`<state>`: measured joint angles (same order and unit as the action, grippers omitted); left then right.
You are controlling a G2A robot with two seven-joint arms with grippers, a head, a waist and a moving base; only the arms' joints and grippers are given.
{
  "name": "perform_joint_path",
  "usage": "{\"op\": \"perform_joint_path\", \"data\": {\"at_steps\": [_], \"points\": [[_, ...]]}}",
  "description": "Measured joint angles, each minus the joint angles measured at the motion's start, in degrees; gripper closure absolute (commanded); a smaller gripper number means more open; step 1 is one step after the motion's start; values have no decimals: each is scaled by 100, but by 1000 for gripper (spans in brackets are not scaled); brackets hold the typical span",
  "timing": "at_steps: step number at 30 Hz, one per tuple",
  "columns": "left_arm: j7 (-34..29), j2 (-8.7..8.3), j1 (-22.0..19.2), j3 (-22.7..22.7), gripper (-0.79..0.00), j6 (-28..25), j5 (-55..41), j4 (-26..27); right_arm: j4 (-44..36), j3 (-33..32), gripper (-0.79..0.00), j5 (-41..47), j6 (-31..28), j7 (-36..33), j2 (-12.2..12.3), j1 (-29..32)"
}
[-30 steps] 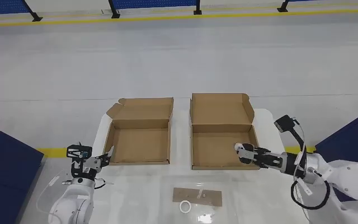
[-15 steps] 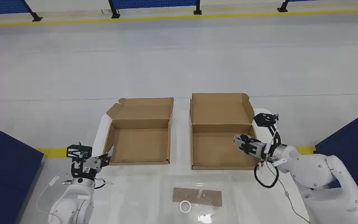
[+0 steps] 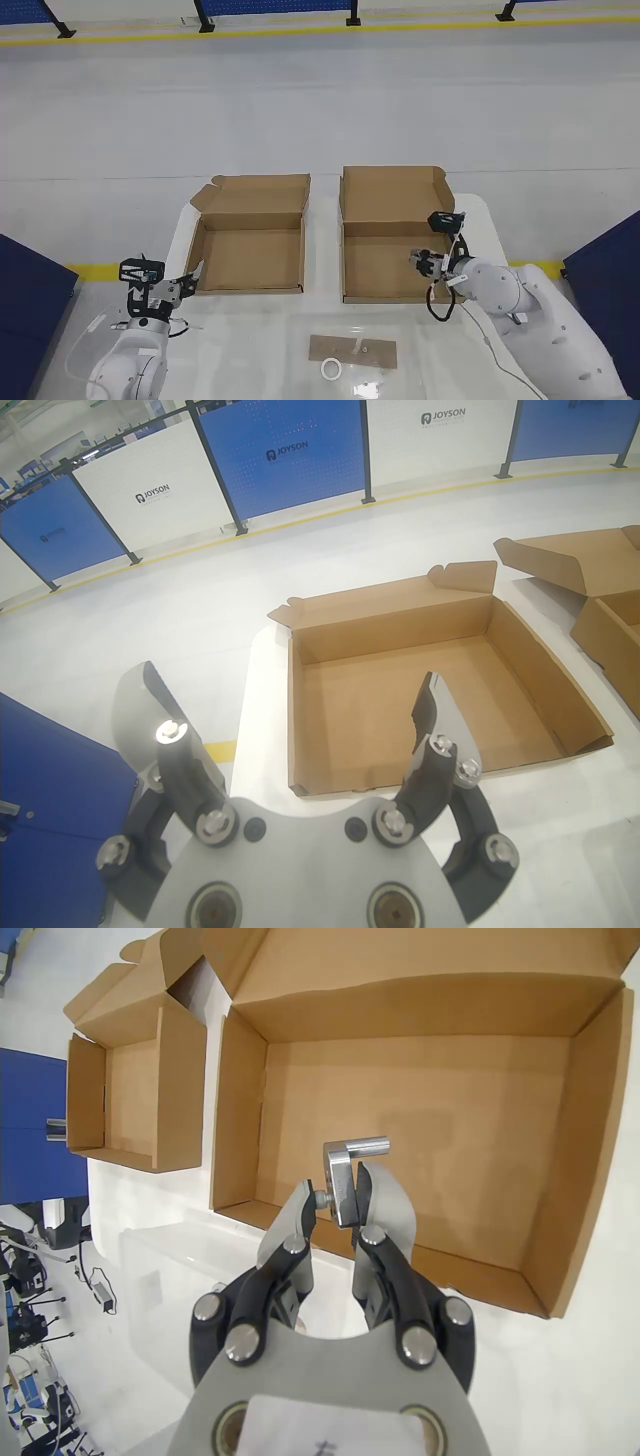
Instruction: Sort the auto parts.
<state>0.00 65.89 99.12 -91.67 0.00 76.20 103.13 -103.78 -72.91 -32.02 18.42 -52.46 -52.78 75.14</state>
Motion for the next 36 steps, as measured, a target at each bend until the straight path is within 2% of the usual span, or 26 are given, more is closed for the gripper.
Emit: {"op": "perform_joint_path", "data": {"at_steps": [6, 10, 19, 26, 36], "points": [[0, 0, 0, 0, -785, 0, 0, 0, -56, 69, 0, -269, -18, 107, 6, 61], [0, 0, 0, 0, -785, 0, 0, 0, -80, 292, 0, -1081, 405, 301, -15, 99], [0, 0, 0, 0, -785, 0, 0, 0, 843, 982, 0, -1737, 1176, 843, -240, -418], [0, 0, 0, 0, -785, 0, 0, 0, 1477, 1334, 0, -1823, 1223, 976, -403, -733], [0, 0, 0, 0, -785, 0, 0, 0, 1884, 1449, 0, -1895, 1234, 1007, -531, -840]]}}
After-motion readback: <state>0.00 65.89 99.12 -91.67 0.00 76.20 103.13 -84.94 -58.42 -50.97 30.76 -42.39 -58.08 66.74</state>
